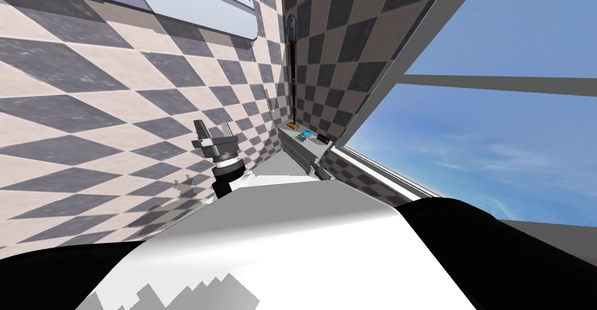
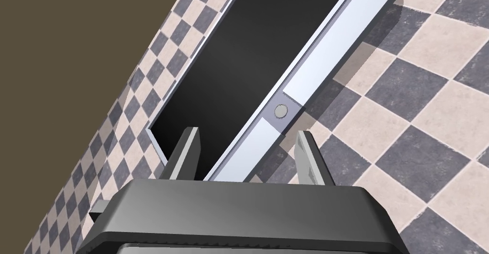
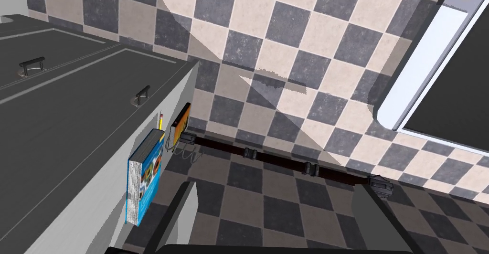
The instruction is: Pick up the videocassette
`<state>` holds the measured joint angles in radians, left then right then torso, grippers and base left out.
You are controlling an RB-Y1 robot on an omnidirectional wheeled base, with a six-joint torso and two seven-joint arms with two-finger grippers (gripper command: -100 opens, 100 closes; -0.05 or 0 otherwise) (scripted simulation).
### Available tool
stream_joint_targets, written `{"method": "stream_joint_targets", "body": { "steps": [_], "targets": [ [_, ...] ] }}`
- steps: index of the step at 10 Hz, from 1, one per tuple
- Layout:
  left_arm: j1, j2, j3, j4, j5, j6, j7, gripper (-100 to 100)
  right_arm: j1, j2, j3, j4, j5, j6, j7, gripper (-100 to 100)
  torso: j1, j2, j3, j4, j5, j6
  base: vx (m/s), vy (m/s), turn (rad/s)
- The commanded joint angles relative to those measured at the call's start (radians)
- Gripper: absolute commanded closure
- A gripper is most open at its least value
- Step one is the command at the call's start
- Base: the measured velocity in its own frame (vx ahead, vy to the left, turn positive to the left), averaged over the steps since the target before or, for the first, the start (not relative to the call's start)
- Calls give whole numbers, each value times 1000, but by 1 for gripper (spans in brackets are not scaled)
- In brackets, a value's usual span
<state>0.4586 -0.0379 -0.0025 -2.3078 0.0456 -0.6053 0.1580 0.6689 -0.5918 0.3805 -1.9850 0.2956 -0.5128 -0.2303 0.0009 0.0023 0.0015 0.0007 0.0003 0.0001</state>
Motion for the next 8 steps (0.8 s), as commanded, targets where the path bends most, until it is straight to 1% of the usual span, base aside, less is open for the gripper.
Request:
{"method": "stream_joint_targets", "body": {
  "steps": [1, 2, 3, 4, 5, 6, 7, 8],
  "targets": [
    [0, 0, 0, 0, 0, 0, 0, 0, -5, -31, 18, 24, 15, 10, -5, -100, 0, 0, 0, 0, 0, 0, -11, 32, 81],
    [0, 0, 0, 0, 0, 0, 0, 0, 8, -74, 46, 61, 41, 13, -8, -100, -1, -1, 0, 0, 0, 0, -11, 40, 178],
    [0, 0, 0, 0, 0, 0, 0, 0, 8, -83, 46, 69, 41, 13, -8, -100, 0, -1, 0, 0, 0, 0, -8, 30, 100],
    [0, 0, 0, 0, 0, 0, 0, 0, 20, -121, 74, 108, 66, 15, -10, -100, -1, -1, 0, 0, 0, 0, 0, 41, 187],
    [0, 0, 0, 0, 0, 0, 0, 0, 20, -136, 74, 117, 66, 15, -10, -100, -1, -1, -1, 0, 0, 0, 4, 29, 98],
    [0, 0, 0, 0, 0, 0, 0, 0, 32, -185, 101, 149, 88, 16, -9, -100, -1, -2, -1, 0, 0, 0, 13, 37, 181],
    [0, 0, 0, 0, 0, 0, 0, 0, 32, -188, 101, 167, 88, 16, -9, -100, -1, -2, -1, 0, 0, 0, 14, 24, 96],
    [0, 0, 0, 0, 0, 0, 0, 0, 43, -223, 126, 218, 109, 17, -6, -100, -1, -2, -1, 0, 0, 1, 28, 27, 178]
  ]
}}
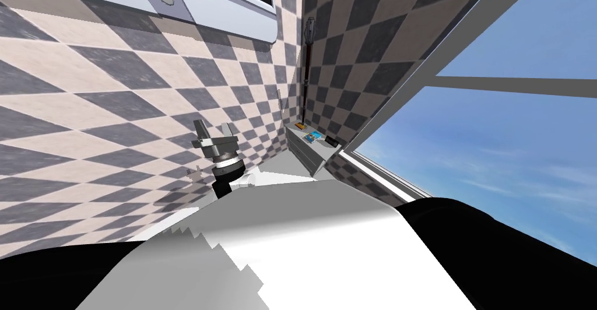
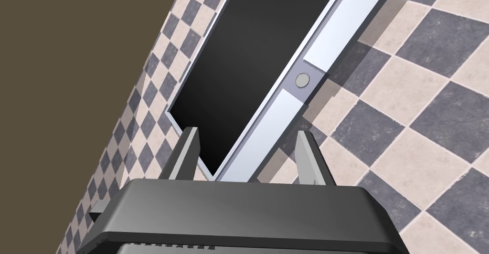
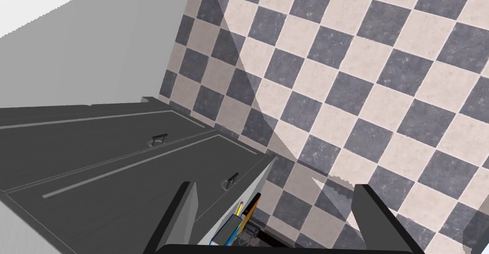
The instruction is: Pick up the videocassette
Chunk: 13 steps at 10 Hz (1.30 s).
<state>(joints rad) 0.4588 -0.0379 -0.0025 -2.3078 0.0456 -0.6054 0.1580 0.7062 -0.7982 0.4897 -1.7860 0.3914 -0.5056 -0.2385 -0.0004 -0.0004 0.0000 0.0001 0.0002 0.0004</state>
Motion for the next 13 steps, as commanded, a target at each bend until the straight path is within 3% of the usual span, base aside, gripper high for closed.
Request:
{"method": "stream_joint_targets", "body": {
  "steps": [1, 2, 5, 6, 7, 8, 9, 10, 12, 13],
  "targets": [
    [0, 0, 0, 0, 0, 0, 0, 0, 5, -34, 17, 19, 13, 10, 2, -100, 0, 0, 0, 0, 0, 0, 25, 21, 92],
    [0, 0, 0, 0, 0, 0, 0, 0, 16, -76, 42, 52, 31, 10, 8, -100, 0, 0, 0, 0, 0, 0, 33, 29, 172],
    [0, 0, 0, 0, 0, 0, 0, 0, 26, -135, 65, 125, 47, 9, 16, -100, 0, -1, -1, 0, 0, 0, 41, 24, 123],
    [0, 0, 0, 0, 0, 0, 0, 0, 34, -164, 87, 179, 61, 7, 27, -100, 0, -2, -1, 0, 0, 0, 70, 21, 179],
    [0, 0, 0, 0, 0, 0, 0, 0, 34, -183, 87, 179, 61, 7, 27, -100, 0, -3, -2, 0, 0, 0, 70, 9, 78],
    [0, 0, 0, 0, 0, 0, 0, 0, 42, -225, 107, 210, 72, 4, 40, -100, -1, -3, -2, -1, 0, 0, 71, 21, 189],
    [0, 0, 0, 0, 0, 0, 0, 0, 42, -230, 107, 233, 72, 4, 40, -100, -1, -4, -2, -1, 0, 0, 61, 11, 72],
    [0, 0, 0, 0, 0, 0, 0, 0, 48, -276, 127, 274, 81, 0, 55, -100, -1, -3, -2, -1, 0, 0, 91, 14, 107],
    [0, 0, 0, 0, 0, 0, 0, 0, 48, -276, 127, 287, 81, 0, 55, -100, -1, -4, -2, -1, 0, 0, 56, 3, 59],
    [0, 0, 0, 0, 0, 0, 0, 0, 53, -320, 144, 321, 88, -4, 72, -100, -1, -2, -1, 0, 0, 0, 67, 13, 159]
  ]
}}
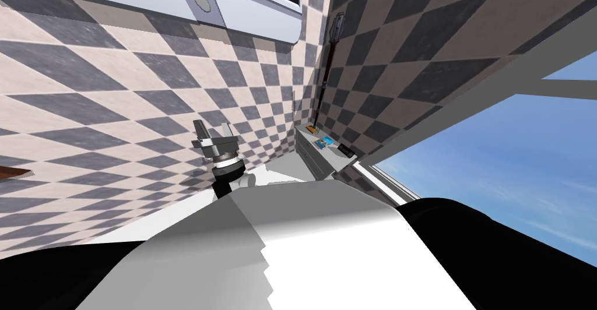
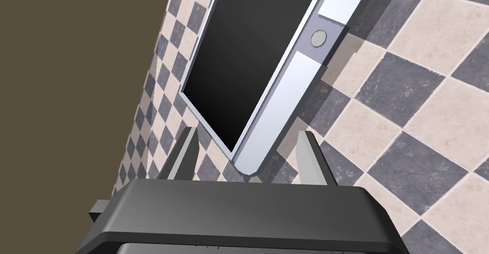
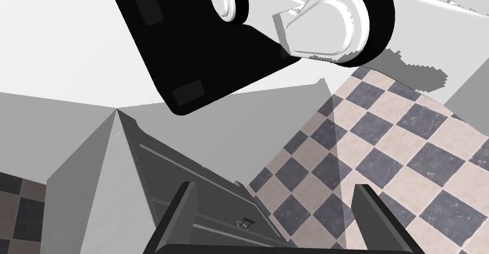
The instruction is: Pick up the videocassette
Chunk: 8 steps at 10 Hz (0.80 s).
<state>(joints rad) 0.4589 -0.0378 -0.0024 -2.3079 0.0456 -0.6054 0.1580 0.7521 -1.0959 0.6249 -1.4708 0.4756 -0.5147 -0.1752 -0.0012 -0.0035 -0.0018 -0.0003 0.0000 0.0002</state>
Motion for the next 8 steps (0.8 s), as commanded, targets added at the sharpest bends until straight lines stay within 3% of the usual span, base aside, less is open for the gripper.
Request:
{"method": "stream_joint_targets", "body": {
  "steps": [1, 3, 4, 6, 8],
  "targets": [
    [0, 0, 0, 0, 0, 0, 0, 0, 11, -50, 25, 50, 9, 0, 27, -100, 0, 0, 0, 0, 0, 0, 141, 7, 247],
    [0, 0, 0, 0, 0, 0, 0, 0, 11, -64, 25, 77, 9, 0, 27, -100, -1, -4, -2, -1, 0, 0, 90, -5, 35],
    [0, 0, 0, 0, 0, 0, 0, 0, 14, -105, 40, 129, 11, -6, 48, -100, 0, -1, -1, 0, 0, 1, 81, 8, 152],
    [0, 0, 0, 0, 0, 0, 0, 0, 14, -105, 40, 129, 11, -6, 48, -100, 0, -1, -1, 0, 0, 1, 65, -3, 37],
    [0, 0, 0, 0, 0, 0, 0, 0, 17, -169, 64, 217, 10, -19, 92, -100, -1, 0, 0, 0, 0, 0, 120, -22, 185]
  ]
}}
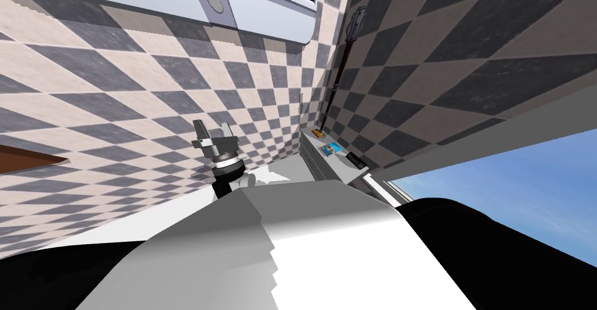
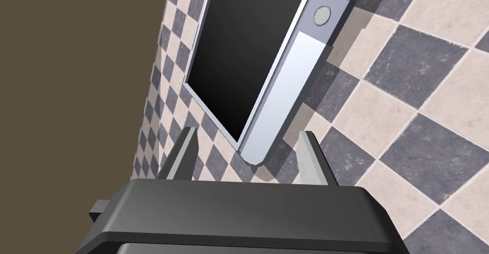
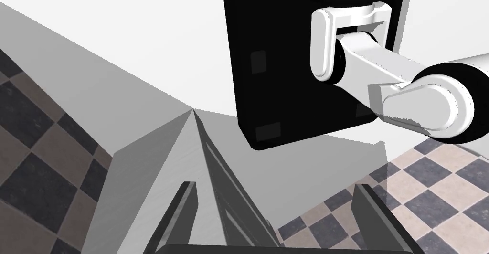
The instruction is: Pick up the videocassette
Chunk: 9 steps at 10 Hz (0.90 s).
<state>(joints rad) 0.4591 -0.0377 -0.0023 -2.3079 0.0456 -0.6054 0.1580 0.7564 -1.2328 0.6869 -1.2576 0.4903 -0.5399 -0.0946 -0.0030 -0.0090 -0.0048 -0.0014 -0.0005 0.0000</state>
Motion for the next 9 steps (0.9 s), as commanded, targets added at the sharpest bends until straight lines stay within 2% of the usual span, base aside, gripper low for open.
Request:
{"method": "stream_joint_targets", "body": {
  "steps": [1, 2, 3, 4, 5, 6, 8, 9],
  "targets": [
    [0, 0, 0, 0, 0, 0, 0, 0, 12, -41, 2, 15, -5, 6, 12, -100, 0, 0, 0, 0, 0, 0, 166, -23, 62],
    [0, 0, 0, 0, 0, 0, 0, 0, 12, -74, 12, 58, -8, -2, 35, -100, 0, -1, -1, -1, 0, 1, 149, -19, 112],
    [0, 0, 0, 0, 0, 0, 0, 0, 12, -74, 12, 62, -8, -2, 35, -100, 1, -1, -1, 0, 0, 0, 118, -15, 62],
    [0, 0, 0, 0, 0, 0, 0, 0, 11, -104, 20, 95, -12, -10, 59, -100, 1, 1, 0, 0, 0, 1, 146, -18, 89],
    [0, 0, 0, 0, 0, 0, 0, 0, 9, -130, 27, 136, -18, -18, 84, -100, 1, 0, 0, 0, 0, 0, 244, -57, 160],
    [0, 0, 0, 0, 0, 0, 0, 0, 9, -130, 27, 119, -18, -18, 84, -100, -1, -5, -3, -1, 0, 0, 200, -47, 71],
    [0, 0, 0, 0, 0, 0, 0, 0, 9, -130, 27, 149, -18, -18, 84, -100, 2, 2, 1, 0, 0, 1, 37, 3, -10],
    [0, 0, 0, 0, 0, 0, 0, 0, 6, -154, 32, 180, -26, -27, 108, -100, 4, 8, 4, 1, 1, 2, 67, 4, 89]
  ]
}}
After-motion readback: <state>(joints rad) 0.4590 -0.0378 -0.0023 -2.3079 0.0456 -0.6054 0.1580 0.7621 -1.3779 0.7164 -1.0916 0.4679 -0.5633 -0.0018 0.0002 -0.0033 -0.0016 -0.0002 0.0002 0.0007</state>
